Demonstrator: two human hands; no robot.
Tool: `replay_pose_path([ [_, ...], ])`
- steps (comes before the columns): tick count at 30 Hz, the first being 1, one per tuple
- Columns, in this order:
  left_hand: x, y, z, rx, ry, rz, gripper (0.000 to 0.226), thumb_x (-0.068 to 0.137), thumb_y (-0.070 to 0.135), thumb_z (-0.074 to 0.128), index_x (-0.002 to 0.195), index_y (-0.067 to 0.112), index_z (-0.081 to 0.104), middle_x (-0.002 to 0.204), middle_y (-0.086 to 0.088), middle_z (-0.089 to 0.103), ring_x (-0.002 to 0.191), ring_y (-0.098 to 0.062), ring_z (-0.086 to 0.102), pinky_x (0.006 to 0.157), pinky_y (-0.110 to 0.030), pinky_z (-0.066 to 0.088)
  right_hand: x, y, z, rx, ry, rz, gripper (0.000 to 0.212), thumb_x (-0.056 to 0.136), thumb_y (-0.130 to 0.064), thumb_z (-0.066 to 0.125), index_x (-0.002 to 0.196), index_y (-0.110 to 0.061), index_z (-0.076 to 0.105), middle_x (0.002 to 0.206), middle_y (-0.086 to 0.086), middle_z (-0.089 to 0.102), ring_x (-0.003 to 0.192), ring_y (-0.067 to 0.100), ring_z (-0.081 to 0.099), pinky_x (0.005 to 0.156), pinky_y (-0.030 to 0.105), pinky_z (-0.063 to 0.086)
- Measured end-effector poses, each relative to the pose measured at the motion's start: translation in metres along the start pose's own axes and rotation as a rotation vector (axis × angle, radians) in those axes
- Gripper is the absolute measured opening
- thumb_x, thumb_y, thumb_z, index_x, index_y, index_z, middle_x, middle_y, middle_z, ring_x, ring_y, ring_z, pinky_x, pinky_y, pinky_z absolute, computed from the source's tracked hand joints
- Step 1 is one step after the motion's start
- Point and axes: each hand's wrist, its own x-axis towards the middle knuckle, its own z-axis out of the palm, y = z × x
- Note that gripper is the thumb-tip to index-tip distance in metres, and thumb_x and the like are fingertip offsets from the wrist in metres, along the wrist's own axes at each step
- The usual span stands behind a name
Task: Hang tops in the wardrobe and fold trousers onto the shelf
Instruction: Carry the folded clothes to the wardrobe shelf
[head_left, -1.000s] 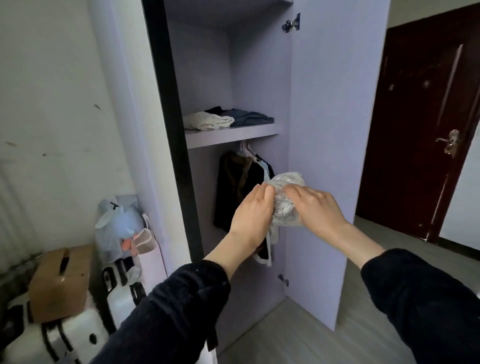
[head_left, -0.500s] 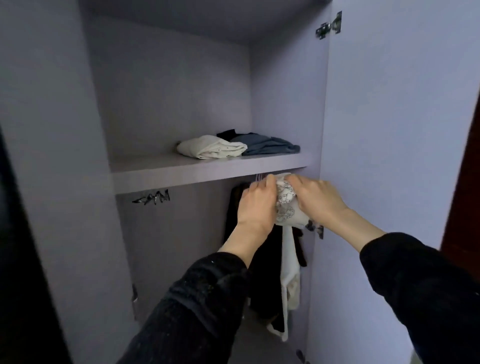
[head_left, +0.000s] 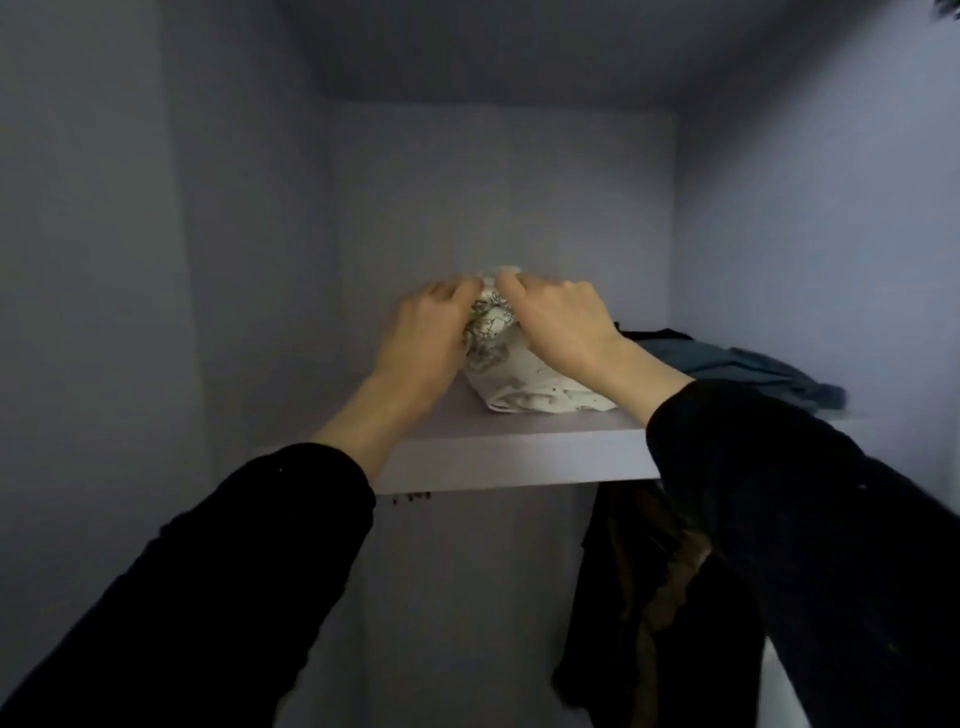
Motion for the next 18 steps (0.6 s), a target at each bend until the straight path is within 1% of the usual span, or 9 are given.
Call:
replay_pose_path([
  [2, 0.013, -0.026, 0.026, 0.074, -0.04, -0.038, 0.045, 0.085, 0.005, 0.055, 0.129, 0.012, 0.047, 0.121, -0.014, 0.057, 0.107, -0.037, 0.055, 0.082, -0.042, 0.041, 0.029, -0.012, 0.036, -0.019, -0.107, -0.038, 0.038, 0.083, 0.005, 0.049, 0.121, -0.003, 0.045, 0.102, 0.013, 0.061, 0.081, 0.036, 0.064, 0.051, 0.034, 0.03],
  [5, 0.044, -0.068, 0.066, 0.168, -0.042, -0.078, 0.04, 0.091, 0.008, 0.049, 0.13, 0.015, 0.046, 0.121, -0.013, 0.058, 0.105, -0.036, 0.057, 0.084, -0.042, 0.044, 0.074, -0.023, 0.089, 0.034, -0.201, -0.022, 0.038, 0.092, -0.002, 0.038, 0.129, -0.006, 0.037, 0.113, 0.012, 0.058, 0.097, 0.035, 0.062, 0.062, 0.035, 0.033],
  [7, 0.069, -0.095, 0.092, 0.217, -0.045, -0.083, 0.041, 0.09, 0.007, 0.05, 0.129, 0.016, 0.047, 0.121, -0.011, 0.058, 0.105, -0.035, 0.058, 0.083, -0.042, 0.044, 0.1, -0.028, 0.126, 0.0, -0.124, -0.021, 0.034, 0.088, -0.002, 0.045, 0.122, -0.003, 0.045, 0.102, 0.013, 0.061, 0.086, 0.034, 0.066, 0.056, 0.033, 0.034],
  [9, 0.098, -0.127, 0.123, 0.312, 0.004, -0.05, 0.041, 0.086, 0.007, 0.057, 0.125, 0.014, 0.05, 0.119, -0.01, 0.058, 0.101, -0.034, 0.059, 0.08, -0.041, 0.045, 0.136, -0.031, 0.17, 0.001, 0.089, -0.027, 0.023, 0.074, -0.002, 0.051, 0.095, -0.002, 0.061, 0.069, 0.01, 0.061, 0.049, 0.028, 0.063, 0.039, 0.023, 0.03],
  [11, 0.118, -0.151, 0.15, 0.378, 0.073, 0.001, 0.041, 0.074, 0.01, 0.07, 0.113, 0.009, 0.059, 0.11, -0.013, 0.063, 0.089, -0.034, 0.063, 0.073, -0.04, 0.05, 0.156, -0.034, 0.2, 0.046, 0.153, -0.048, 0.03, 0.071, -0.007, 0.038, 0.084, -0.004, 0.064, 0.06, 0.009, 0.059, 0.039, 0.026, 0.059, 0.033, 0.021, 0.033],
  [13, 0.121, -0.168, 0.176, 0.365, 0.025, 0.028, 0.038, 0.075, 0.011, 0.063, 0.113, 0.009, 0.059, 0.114, -0.015, 0.062, 0.094, -0.035, 0.063, 0.075, -0.04, 0.051, 0.166, -0.035, 0.228, 0.174, -0.112, -0.037, 0.032, 0.088, -0.01, 0.039, 0.115, -0.005, 0.054, 0.096, 0.015, 0.065, 0.08, 0.033, 0.068, 0.057, 0.035, 0.049],
  [14, 0.116, -0.174, 0.191, 0.33, -0.133, 0.004, 0.041, 0.084, 0.013, 0.054, 0.125, 0.011, 0.052, 0.126, -0.015, 0.056, 0.107, -0.034, 0.058, 0.085, -0.041, 0.048, 0.164, -0.038, 0.244, 0.248, -0.381, -0.057, 0.036, 0.094, -0.016, 0.044, 0.129, -0.008, 0.045, 0.117, 0.015, 0.06, 0.102, 0.034, 0.063, 0.075, 0.037, 0.049],
  [16, 0.099, -0.183, 0.223, 0.271, -0.58, -0.017, 0.051, 0.095, 0.019, 0.047, 0.142, 0.015, 0.029, 0.149, -0.011, 0.032, 0.133, -0.032, 0.037, 0.106, -0.038, 0.032, 0.151, -0.044, 0.271, 0.37, -0.854, -0.111, 0.045, 0.096, -0.026, 0.05, 0.137, -0.011, 0.043, 0.134, 0.014, 0.052, 0.12, 0.032, 0.052, 0.095, 0.035, 0.042],
  [18, 0.093, -0.188, 0.24, 0.197, -0.871, -0.067, 0.065, 0.096, 0.016, 0.044, 0.151, 0.021, 0.008, 0.159, -0.005, 0.001, 0.144, -0.033, 0.01, 0.115, -0.037, 0.012, 0.138, -0.046, 0.291, 0.337, -1.087, -0.176, 0.045, 0.099, -0.03, 0.043, 0.139, -0.011, 0.043, 0.14, 0.014, 0.047, 0.125, 0.029, 0.047, 0.103, 0.034, 0.037],
])
